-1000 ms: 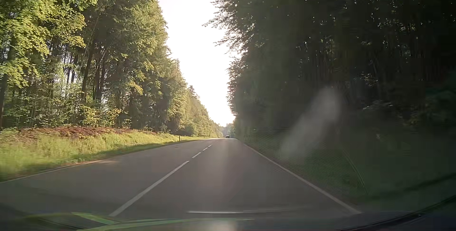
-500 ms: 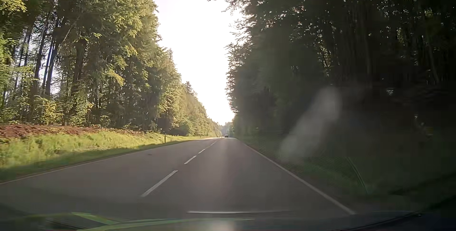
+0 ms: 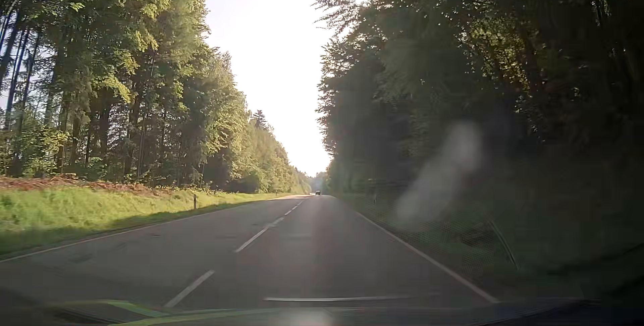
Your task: Follow the waypoints while adhering to traffic rules and regulations
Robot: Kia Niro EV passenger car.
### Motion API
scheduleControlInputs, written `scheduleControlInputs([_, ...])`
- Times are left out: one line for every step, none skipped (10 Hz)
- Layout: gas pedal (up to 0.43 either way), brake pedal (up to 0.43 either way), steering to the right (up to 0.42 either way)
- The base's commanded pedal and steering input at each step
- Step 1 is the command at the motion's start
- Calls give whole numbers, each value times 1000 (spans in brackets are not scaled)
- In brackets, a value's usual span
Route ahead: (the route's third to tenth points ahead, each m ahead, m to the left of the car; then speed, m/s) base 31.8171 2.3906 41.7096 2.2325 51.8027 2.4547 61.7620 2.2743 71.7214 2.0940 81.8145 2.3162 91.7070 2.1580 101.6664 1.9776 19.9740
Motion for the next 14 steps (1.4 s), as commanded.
scheduleControlInputs([429,0,1])
scheduleControlInputs([429,0,1])
scheduleControlInputs([429,0,1])
scheduleControlInputs([409,0,1])
scheduleControlInputs([390,0,1])
scheduleControlInputs([378,0,1])
scheduleControlInputs([378,0,1])
scheduleControlInputs([370,0,1])
scheduleControlInputs([358,0,1])
scheduleControlInputs([350,0,1])
scheduleControlInputs([350,0,0])
scheduleControlInputs([339,0,0])
scheduleControlInputs([339,0,0])
scheduleControlInputs([339,0,0])
